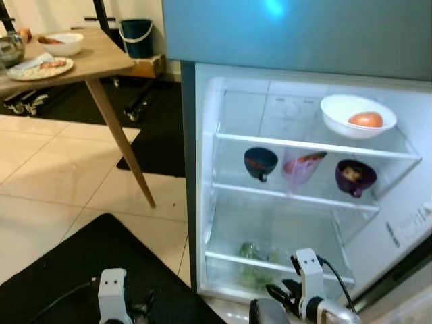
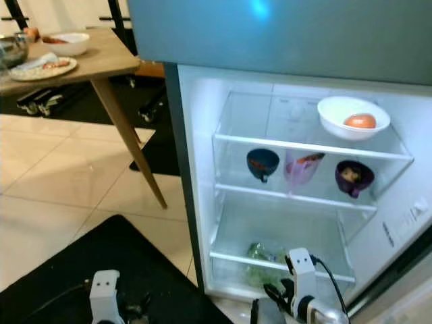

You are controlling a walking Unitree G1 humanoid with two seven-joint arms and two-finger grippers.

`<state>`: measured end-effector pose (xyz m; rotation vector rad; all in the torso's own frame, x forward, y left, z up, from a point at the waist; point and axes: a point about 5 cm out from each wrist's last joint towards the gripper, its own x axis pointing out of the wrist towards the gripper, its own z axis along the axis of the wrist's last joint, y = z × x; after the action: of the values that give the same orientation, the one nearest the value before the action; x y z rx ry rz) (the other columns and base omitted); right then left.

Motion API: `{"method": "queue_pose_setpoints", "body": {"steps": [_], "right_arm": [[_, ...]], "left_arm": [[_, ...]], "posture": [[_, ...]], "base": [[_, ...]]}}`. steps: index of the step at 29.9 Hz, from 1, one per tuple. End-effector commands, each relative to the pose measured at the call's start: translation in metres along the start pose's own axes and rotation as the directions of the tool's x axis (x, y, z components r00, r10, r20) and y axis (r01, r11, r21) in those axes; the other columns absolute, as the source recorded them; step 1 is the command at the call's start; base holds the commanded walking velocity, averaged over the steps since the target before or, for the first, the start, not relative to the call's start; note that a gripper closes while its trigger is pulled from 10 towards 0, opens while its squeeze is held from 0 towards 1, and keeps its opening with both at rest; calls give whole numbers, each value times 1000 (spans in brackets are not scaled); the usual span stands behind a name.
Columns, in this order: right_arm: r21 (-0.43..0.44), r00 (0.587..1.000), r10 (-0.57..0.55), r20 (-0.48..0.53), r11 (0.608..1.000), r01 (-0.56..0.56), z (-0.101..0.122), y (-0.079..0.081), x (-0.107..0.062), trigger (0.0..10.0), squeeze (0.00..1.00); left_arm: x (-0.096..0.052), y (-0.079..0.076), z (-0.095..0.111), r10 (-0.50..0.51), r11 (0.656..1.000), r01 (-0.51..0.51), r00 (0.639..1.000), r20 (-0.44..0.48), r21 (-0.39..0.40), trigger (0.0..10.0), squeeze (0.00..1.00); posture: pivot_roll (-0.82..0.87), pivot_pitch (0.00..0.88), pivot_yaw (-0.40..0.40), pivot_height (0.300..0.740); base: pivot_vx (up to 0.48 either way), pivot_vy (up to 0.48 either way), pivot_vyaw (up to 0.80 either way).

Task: Restocking fridge

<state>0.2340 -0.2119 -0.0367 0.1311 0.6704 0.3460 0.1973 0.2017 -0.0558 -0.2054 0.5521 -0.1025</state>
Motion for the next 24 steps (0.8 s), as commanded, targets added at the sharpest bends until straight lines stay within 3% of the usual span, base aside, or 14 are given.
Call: {"method": "queue_pose_setpoints", "body": {"steps": [1,24], "right_arm": [[12,1000,-3,10,1000,3,0,1,1,10000,0],[48,996,-89,-27,995,91,-16,-4,-5,10000,0]], "left_arm": [[-3,10,2,26,999,-26,1000,1,19,10000,0],[-8,15,-14,94,994,-86,990,-108,70,10000,0]], "posture": [[-51,7,-17,634],[-52,0,-9,654]], "base": [[0,0,0],[0,0,0]]}}
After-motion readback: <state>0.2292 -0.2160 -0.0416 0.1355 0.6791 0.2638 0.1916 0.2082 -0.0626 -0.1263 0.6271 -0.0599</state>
